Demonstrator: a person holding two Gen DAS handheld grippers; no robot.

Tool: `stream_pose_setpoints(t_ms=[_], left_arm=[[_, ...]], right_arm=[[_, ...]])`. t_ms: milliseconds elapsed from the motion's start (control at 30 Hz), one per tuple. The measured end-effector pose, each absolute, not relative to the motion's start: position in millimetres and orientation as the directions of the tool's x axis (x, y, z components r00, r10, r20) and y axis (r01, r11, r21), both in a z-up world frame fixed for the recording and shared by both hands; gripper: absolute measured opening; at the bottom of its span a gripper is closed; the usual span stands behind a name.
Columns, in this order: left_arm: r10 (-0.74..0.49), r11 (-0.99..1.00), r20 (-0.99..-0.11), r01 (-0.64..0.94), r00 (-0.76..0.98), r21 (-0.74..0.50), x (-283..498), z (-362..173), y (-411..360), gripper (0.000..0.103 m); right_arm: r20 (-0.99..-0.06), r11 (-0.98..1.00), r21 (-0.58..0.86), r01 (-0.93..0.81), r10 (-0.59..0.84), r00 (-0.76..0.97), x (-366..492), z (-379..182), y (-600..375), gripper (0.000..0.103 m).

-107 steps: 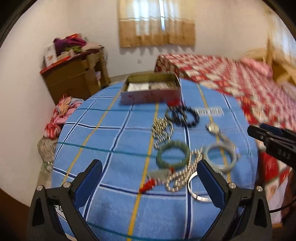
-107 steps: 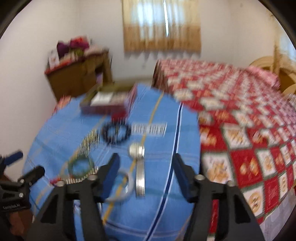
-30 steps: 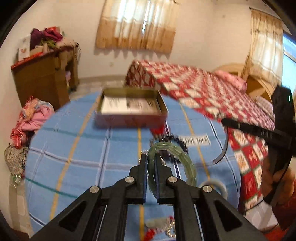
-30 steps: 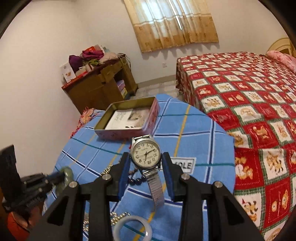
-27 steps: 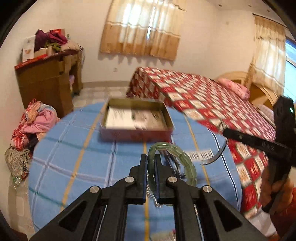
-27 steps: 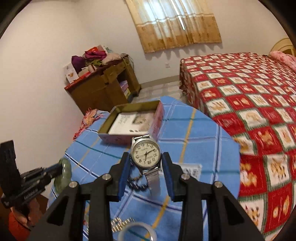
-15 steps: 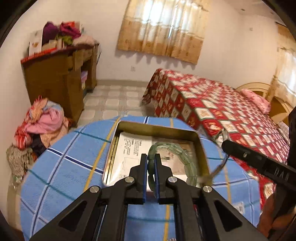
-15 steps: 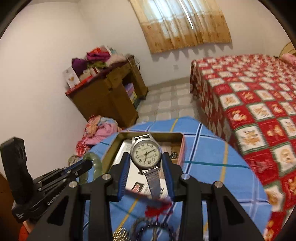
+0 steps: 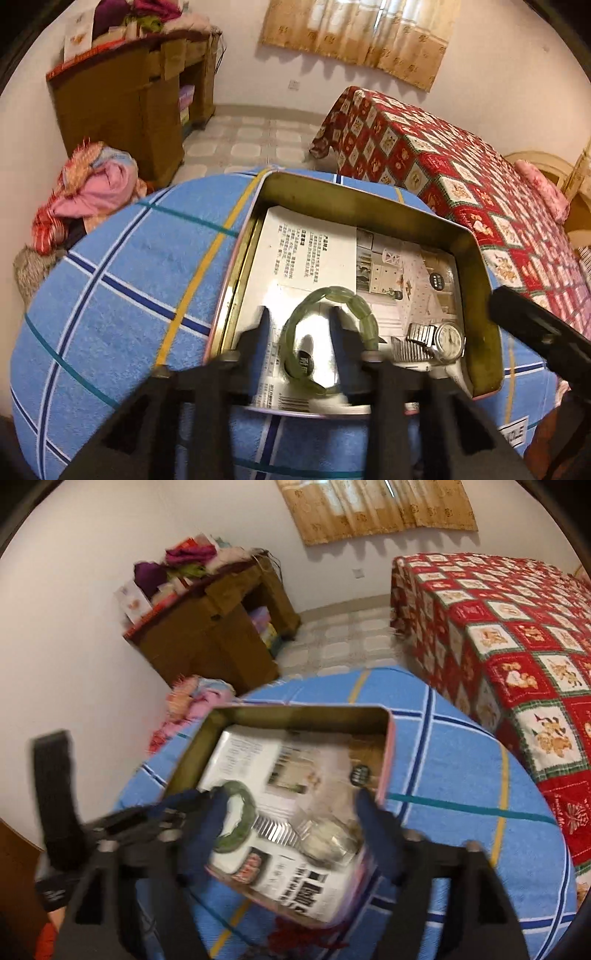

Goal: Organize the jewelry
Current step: 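Lower the bangle into the pink tin with the left tool while the right tool drops the watch in, then grasp the dark bead bracelet with the right tool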

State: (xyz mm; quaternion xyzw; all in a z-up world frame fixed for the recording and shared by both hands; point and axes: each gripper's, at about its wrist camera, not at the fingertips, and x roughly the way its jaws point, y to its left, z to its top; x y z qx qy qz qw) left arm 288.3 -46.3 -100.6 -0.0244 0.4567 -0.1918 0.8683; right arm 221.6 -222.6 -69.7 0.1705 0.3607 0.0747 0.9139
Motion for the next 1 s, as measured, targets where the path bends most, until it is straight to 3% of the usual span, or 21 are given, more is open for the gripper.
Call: stream_pose_setpoints(t_ms=[200, 367, 533, 1000], left_arm=[[-0.395, 0.905, -0.724, 0.377, 0.565, -0.200, 250.9, -68.1, -28.9, 0.075], [-0.410, 0.897, -0.706, 0.396, 0.577, -0.197, 208.4, -60.7, -9.6, 0.076], [-0.402, 0.885, -0.721, 0.443, 0.565, -0.146, 162.1, -72.9, -6.2, 0.076], [-0.398, 0.866, -0.754, 0.486, 0.523, -0.120, 107.5, -92.7, -13.9, 0.076]], right_arm=[[-0.623, 0.960, 0.279, -0.023, 0.200, 0.757, 167.8, -47.2, -233.3, 0.078], [-0.662, 0.966, 0.260, 0.002, 0.176, 0.728, 120.0, -60.8, -242.8, 0.073], [-0.716, 0.966, 0.256, 0.026, 0.171, 0.677, 83.3, -83.8, -235.4, 0.058], [-0.753, 0.977, 0.206, 0.058, 0.121, 0.646, 65.5, -103.3, -220.4, 0.056]])
